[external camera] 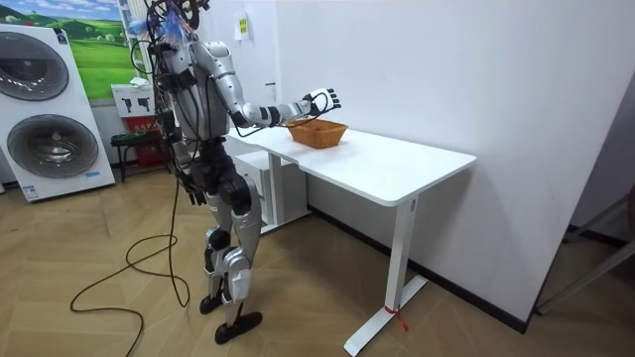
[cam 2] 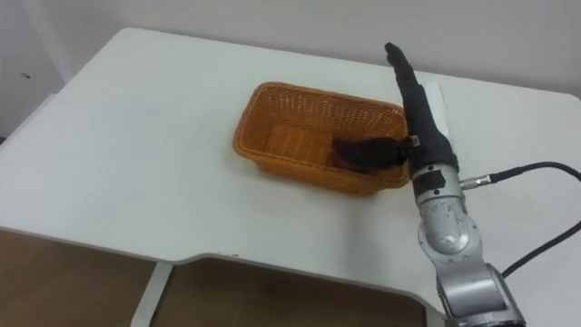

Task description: Pick and place apple

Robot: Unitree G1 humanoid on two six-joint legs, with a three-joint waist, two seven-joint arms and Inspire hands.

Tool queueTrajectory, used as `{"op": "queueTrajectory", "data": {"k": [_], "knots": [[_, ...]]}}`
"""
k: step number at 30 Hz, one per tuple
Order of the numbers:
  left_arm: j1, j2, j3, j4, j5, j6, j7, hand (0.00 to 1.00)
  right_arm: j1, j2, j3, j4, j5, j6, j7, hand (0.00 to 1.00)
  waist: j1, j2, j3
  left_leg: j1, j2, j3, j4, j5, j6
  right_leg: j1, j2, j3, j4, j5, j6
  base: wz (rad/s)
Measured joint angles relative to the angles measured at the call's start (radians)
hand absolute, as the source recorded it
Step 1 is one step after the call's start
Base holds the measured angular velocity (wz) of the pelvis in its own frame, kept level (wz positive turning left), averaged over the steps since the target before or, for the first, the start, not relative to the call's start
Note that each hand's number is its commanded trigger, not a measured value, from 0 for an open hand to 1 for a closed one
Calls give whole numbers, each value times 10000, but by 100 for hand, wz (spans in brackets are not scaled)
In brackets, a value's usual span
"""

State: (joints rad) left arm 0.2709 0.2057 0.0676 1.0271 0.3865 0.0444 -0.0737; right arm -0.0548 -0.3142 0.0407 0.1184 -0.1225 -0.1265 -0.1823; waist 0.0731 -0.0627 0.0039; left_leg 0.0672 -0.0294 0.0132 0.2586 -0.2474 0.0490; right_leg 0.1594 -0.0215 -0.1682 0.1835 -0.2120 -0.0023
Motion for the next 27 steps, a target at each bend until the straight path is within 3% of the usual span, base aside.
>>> {"op": "queueTrajectory", "data": {"k": [9, 13, 17, 19, 27], "knots": [[149, 10, 495, 58, -3, -86, 188, 0, 18, -66, -1863, 222, 343, -102, -1271, 0, -516, -53, -65, 121, 10, 140, -33, 34, 36, 8, -44, 35, 11, 1, 3, -5], [234, 7, 910, 98, -15, -82, 475, 0, 59, -106, -3112, 1011, 1576, -97, -2258, 0, -822, -156, -94, 142, 0, 134, -15, 34, 40, 72, -48, 31, 13, 3, 7, 1], [432, 10, 977, 89, -22, -67, 725, 0, 95, -251, -4154, 1946, 2802, -130, -3492, 0, -1236, -116, -81, 127, 6, 140, -85, 33, 42, 45, -50, 53, 17, 3, 8, 0], [496, 7, 981, 75, -22, -52, 723, 0, 189, -418, -4413, 2354, 3456, -52, -4026, 0, -1278, -70, -87, 122, 8, 179, -105, 33, 42, 4, -36, 173, 18, 3, 8, -10], [583, -13, 1338, -141, -31, 143, 944, 0, 867, -425, -5535, 3594, 4749, 35, -5755, 0, -1575, 99, -109, 110, 4, 421, -224, 47, 29, -162, 12, 390, 43, 3, 7, -9]]}}
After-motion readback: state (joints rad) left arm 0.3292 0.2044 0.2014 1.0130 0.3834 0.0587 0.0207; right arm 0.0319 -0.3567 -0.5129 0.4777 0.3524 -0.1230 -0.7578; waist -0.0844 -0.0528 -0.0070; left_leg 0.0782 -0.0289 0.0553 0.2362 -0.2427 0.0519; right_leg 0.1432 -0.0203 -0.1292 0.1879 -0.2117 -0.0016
